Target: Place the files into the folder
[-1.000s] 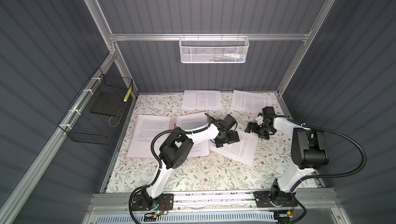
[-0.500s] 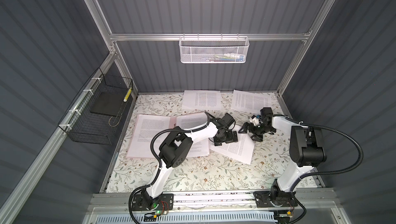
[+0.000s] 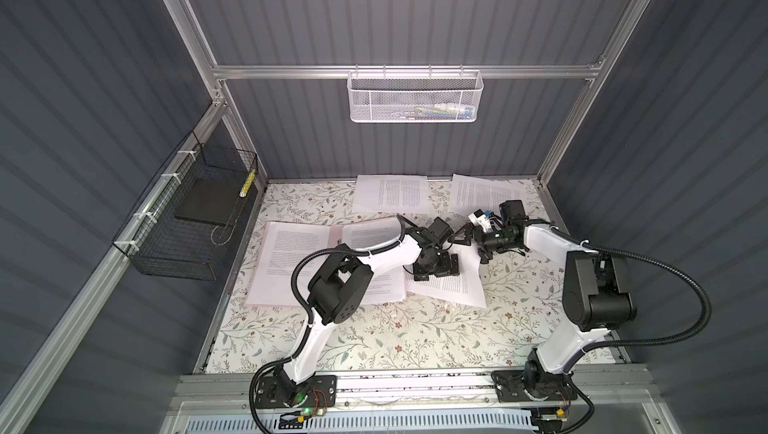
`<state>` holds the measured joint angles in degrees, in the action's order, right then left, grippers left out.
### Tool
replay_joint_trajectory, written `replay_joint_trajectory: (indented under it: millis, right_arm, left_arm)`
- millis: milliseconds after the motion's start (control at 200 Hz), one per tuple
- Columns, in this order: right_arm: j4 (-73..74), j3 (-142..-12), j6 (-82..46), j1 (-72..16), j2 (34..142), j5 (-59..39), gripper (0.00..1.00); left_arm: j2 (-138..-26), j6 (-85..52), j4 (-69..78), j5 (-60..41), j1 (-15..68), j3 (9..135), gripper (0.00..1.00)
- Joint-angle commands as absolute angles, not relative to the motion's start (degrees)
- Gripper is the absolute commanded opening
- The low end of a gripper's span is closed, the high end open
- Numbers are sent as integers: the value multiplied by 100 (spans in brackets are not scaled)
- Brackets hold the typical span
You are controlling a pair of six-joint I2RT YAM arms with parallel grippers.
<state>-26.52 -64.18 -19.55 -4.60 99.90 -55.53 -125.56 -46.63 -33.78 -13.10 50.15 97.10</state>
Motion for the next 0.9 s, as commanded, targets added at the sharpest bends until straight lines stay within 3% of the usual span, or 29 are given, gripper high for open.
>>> replay_joint_trajectory:
  millis: [0, 160, 415, 535, 670, 895]
  right_arm:
    - [-3085, -6428, -1797, -661, 9998, -5532, 99]
    - [-2261, -5211, -2339, -565, 9094, -5045, 99]
    - [-2325, -5068, -2247, -563, 8689, -3671, 97]
    - [-2405, -5019, -2182, -558, 8409, -3600, 94]
    - [-2422, -4921, -2137, -556, 8313, -3879, 98]
    - [-2580, -4814, -2093, -555, 8075, -3141, 78]
  left_arm:
    - [-12828, -4467, -3814, -1168, 4907, 9496, 100]
    - [-12788, -4421, -3772, -1186, 4861, 9437, 100]
    - [-12701, -4386, -3743, -1263, 4823, 9317, 99]
    - [-12683, -4403, -3718, -1255, 4803, 9299, 100]
    - [-12675, -4430, -3667, -1307, 4803, 9266, 100]
    - [-12665, -4421, -3639, -1337, 4804, 9245, 100]
